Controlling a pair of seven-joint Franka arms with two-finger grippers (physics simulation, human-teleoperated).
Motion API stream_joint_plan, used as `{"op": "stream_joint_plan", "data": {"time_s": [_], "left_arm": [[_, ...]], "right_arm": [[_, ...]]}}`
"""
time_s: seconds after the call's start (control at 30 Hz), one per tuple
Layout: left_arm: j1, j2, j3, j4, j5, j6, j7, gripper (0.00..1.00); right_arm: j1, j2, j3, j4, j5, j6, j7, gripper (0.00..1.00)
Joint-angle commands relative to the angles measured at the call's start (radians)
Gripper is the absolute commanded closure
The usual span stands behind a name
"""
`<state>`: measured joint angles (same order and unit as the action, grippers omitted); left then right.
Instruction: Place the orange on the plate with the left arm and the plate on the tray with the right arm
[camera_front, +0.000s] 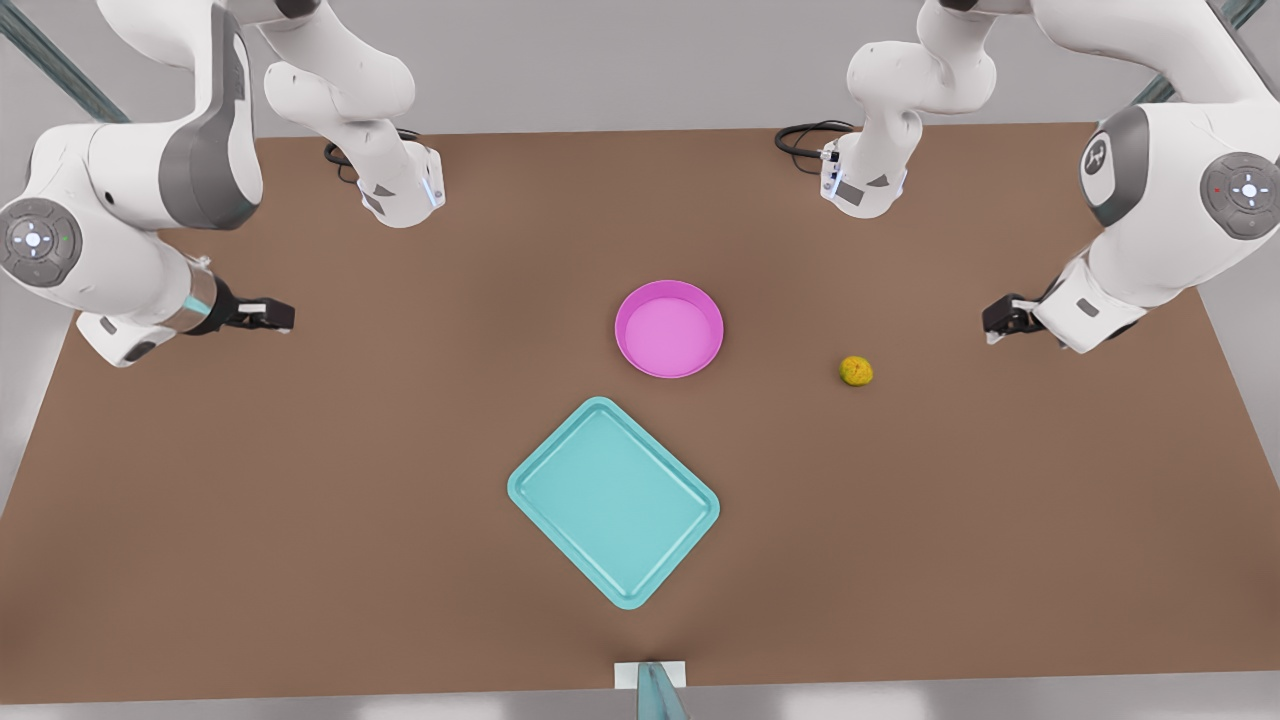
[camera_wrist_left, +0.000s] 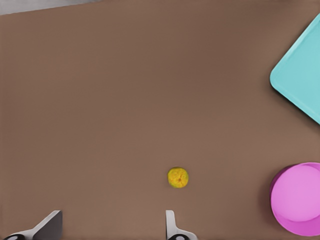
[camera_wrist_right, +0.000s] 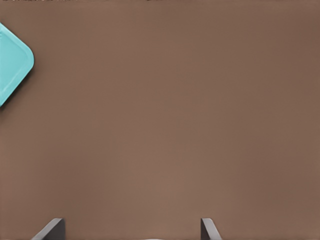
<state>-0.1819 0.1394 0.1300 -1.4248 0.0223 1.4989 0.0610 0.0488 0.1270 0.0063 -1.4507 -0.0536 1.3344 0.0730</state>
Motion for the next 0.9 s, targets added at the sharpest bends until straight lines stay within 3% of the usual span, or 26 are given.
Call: {"op": "stream_joint_plan", "data": {"time_s": [0.0,0.1,0.13,0.2,0.27,0.43,0.87], "left_arm": [[-0.001,0.0,0.0,-0.003,0.002,0.009,0.02,0.0],[-0.019,0.097,-0.003,-0.023,-0.004,-0.06,0.017,0.0],[-0.027,0.126,-0.009,-0.129,-0.056,0.009,0.017,0.0],[-0.117,0.123,-0.01,-0.453,-0.071,0.492,-0.061,0.0],[-0.143,0.115,-0.01,-0.634,-0.071,0.754,-0.066,0.0],[-0.159,0.124,-0.01,-0.746,-0.071,0.9,-0.066,0.0],[-0.168,0.189,-0.009,-0.821,-0.07,0.871,-0.064,0.0]], "right_arm": [[-0.003,0.003,0.0,0.001,0.0,0.014,0.034,0.0],[-0.003,0.002,0.0,-0.002,0.001,0.008,0.036,0.0],[-0.003,0.002,0.0,-0.003,0.001,0.006,0.036,0.0],[-0.003,0.002,0.0,-0.007,0.001,0.003,0.037,0.0],[-0.004,0.006,0.0,-0.008,0.003,0.0,0.037,0.0],[-0.004,0.017,0.0,-0.01,0.003,-0.003,0.04,0.0],[-0.01,0.04,0.0,-0.011,0.009,-0.012,0.04,0.0]]}}
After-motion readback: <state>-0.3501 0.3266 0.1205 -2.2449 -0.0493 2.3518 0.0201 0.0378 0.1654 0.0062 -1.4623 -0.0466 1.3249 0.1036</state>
